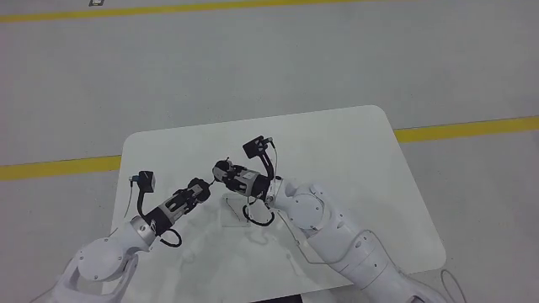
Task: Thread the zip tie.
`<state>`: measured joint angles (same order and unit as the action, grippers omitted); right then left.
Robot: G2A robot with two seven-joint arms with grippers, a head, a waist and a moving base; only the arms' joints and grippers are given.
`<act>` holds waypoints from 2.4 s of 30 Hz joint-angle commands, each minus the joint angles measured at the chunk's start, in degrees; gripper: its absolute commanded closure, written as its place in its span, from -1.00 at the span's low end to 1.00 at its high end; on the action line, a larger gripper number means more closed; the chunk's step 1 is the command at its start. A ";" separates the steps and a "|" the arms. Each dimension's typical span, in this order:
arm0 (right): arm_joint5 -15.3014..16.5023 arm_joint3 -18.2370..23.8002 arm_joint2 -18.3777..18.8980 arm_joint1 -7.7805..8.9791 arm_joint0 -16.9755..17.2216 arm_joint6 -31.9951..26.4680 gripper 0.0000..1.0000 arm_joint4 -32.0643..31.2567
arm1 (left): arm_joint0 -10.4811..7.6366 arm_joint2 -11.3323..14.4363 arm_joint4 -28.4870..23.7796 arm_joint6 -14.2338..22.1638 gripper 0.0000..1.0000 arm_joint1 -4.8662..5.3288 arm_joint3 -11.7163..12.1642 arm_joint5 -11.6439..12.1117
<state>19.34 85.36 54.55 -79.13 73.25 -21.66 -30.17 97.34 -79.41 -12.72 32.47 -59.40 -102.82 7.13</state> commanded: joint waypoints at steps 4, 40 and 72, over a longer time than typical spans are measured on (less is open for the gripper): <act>0.04 0.05 -0.42 -0.02 -0.26 0.11 1.00 0.10 | -0.03 0.01 0.02 0.19 1.00 0.08 -0.04 -0.07; -0.18 -0.25 -2.03 0.29 -0.84 -0.61 0.46 -0.74 | 0.34 0.36 -0.24 -0.25 1.00 0.42 -0.47 0.11; 0.14 7.65 0.37 8.13 8.28 16.66 -1.00 -14.48 | 0.42 -1.22 -16.09 10.04 1.00 0.98 -3.17 -7.38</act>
<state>19.48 93.02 55.28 -71.50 81.34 -6.48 -43.51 97.73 -80.74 -28.51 42.36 -58.42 -105.81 0.10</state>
